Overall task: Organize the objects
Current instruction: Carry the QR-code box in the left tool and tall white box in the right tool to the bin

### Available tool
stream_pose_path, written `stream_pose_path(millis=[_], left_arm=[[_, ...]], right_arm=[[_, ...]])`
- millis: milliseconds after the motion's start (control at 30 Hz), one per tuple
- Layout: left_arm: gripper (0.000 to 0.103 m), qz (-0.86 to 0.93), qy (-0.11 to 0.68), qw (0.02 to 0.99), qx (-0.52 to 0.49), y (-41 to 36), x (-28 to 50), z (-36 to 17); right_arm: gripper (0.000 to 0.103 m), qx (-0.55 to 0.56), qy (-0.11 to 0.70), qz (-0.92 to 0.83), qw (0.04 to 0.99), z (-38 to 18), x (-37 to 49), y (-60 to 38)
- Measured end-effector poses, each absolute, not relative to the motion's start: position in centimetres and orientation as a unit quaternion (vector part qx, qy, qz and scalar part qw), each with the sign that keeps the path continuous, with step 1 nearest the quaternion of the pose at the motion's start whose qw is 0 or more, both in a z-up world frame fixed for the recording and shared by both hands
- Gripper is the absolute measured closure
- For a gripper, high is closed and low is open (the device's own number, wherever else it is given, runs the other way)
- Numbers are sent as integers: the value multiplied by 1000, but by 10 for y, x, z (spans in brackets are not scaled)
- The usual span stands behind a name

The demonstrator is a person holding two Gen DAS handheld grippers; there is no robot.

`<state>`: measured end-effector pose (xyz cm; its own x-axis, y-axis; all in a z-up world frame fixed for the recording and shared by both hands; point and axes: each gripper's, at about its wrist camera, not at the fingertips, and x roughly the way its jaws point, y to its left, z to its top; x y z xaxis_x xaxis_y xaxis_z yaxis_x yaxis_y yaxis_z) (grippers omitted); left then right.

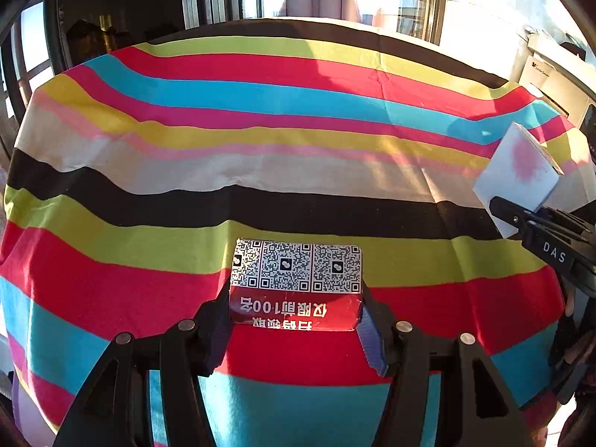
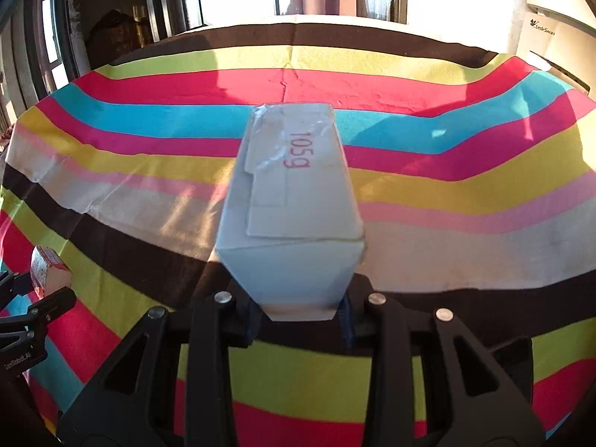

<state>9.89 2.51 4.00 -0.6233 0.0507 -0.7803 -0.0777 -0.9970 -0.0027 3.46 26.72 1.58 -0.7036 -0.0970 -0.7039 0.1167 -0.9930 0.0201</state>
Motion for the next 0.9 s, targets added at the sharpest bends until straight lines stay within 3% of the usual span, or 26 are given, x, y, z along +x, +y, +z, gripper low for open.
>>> stream_pose_path(millis=[900], left_arm=[[44,905,-3,8,-425,-20,175,42]], right_arm=[[65,372,92,-912,142,38,138,209]])
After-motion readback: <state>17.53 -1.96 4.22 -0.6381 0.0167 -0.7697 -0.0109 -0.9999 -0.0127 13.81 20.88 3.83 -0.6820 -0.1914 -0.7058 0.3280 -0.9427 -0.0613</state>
